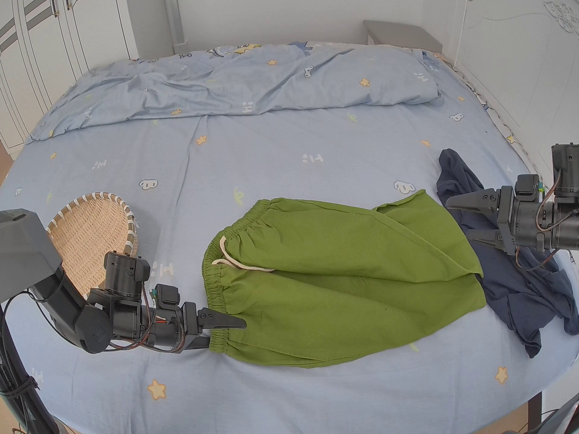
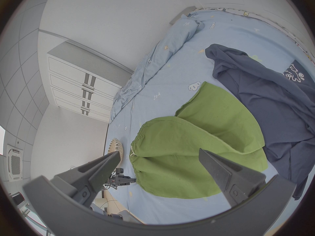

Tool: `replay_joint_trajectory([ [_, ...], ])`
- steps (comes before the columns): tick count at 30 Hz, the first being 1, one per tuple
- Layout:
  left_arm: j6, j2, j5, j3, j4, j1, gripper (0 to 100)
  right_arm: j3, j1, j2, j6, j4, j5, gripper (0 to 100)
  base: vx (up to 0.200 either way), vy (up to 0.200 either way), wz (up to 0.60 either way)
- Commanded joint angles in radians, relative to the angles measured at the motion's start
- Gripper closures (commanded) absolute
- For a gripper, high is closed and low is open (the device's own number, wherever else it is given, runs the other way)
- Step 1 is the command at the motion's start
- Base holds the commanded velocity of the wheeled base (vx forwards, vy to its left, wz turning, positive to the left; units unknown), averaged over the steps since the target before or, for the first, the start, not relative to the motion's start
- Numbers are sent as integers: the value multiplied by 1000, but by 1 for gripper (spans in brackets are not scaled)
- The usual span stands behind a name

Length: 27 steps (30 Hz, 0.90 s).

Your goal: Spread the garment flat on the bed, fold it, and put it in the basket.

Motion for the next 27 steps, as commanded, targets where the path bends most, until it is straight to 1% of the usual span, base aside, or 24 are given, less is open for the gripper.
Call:
replay_joint_trajectory([
  [1, 0, 9, 4, -3, -9, 2, 100, 1, 1, 2, 0, 0, 0, 0, 0, 0, 0],
  [7, 0, 11, 4, 14, -15, 12, 100, 7, 0, 3, 0, 0, 0, 0, 0, 0, 0],
  [9, 0, 0, 4, 34, -17, 26, 100, 10, -2, 3, 0, 0, -1, 0, 0, 0, 0],
  [12, 2, -22, -7, 64, -19, 72, 100, 30, -6, 2, 1, 1, 2, 0, 0, 0, 0],
  [13, 2, -22, -7, 64, -19, 72, 100, 32, -6, 2, 1, 1, 2, 0, 0, 0, 0],
  [15, 5, -58, -13, 87, -15, 131, 100, 75, -8, 8, 0, 3, 2, 0, 0, 0, 0],
  [16, 6, -62, -13, 89, -15, 137, 100, 82, -8, 11, 0, 3, 2, 0, 0, 0, 0],
  [18, 11, -68, -14, 104, -17, 182, 100, 132, -11, 22, -6, 3, 5, 0, 0, 0, 0],
  [20, 16, -77, -14, 107, -17, 208, 100, 173, -13, 46, -34, 1, 5, 0, 0, 0, 0],
  [23, 22, -83, -16, 109, -11, 236, 100, 234, -25, 98, -101, 1, 5, 0, 0, 0, 0],
  [24, 22, -83, -16, 109, -11, 236, 100, 236, -26, 100, -105, 1, 6, 0, 0, 0, 0],
  [25, 23, -83, -24, 110, -11, 234, 100, 263, -46, 121, -140, 1, 11, 0, 0, 0, 0],
  [27, 23, -83, -28, 110, -11, 231, 100, 288, -60, 134, -163, 0, 32, 0, 0, 0, 0],
])
